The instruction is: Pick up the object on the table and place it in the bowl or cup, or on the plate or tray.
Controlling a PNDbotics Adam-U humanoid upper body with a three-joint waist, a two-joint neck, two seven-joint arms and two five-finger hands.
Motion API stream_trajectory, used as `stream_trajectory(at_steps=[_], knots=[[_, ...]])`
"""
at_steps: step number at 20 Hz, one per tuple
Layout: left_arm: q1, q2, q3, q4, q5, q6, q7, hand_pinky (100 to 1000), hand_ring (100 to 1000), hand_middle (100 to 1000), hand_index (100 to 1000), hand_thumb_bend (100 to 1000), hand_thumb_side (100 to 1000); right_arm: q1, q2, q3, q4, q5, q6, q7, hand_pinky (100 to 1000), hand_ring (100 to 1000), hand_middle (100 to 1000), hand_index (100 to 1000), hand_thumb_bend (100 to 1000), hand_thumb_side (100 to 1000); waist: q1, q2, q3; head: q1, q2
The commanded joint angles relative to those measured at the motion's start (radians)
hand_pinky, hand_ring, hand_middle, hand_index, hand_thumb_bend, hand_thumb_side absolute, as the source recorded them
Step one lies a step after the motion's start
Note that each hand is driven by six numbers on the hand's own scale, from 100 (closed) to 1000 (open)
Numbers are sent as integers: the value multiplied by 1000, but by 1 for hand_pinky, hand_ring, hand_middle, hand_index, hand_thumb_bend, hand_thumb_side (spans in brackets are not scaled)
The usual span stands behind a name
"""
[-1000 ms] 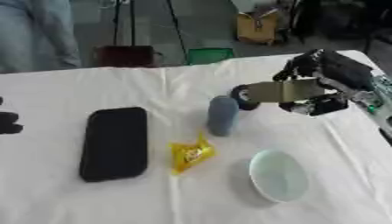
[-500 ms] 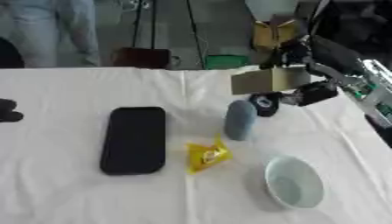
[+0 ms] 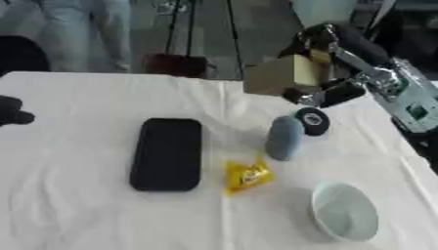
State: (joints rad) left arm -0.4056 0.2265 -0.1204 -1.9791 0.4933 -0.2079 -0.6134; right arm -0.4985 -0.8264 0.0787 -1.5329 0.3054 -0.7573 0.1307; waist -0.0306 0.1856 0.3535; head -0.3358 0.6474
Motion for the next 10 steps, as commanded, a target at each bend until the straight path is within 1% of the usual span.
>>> stream_trajectory(at_steps=[1,6,10], knots=[[-25,-5,-9,-21,19,7,-13,805,811,828,943,100,728,-24,-1,2,13,-40,12,50,305,317,271,536,100,100,0,-21,11,-5,0],[-40,-19,-23,-21,37,16,-28,805,809,827,944,100,726,-46,41,12,106,-127,79,146,289,293,251,538,100,100,0,-21,40,-11,-2],[-46,-24,-28,-21,44,21,-35,804,808,826,943,100,726,-55,61,13,147,-195,127,216,282,283,241,539,100,100,-1,-19,47,-14,-3]])
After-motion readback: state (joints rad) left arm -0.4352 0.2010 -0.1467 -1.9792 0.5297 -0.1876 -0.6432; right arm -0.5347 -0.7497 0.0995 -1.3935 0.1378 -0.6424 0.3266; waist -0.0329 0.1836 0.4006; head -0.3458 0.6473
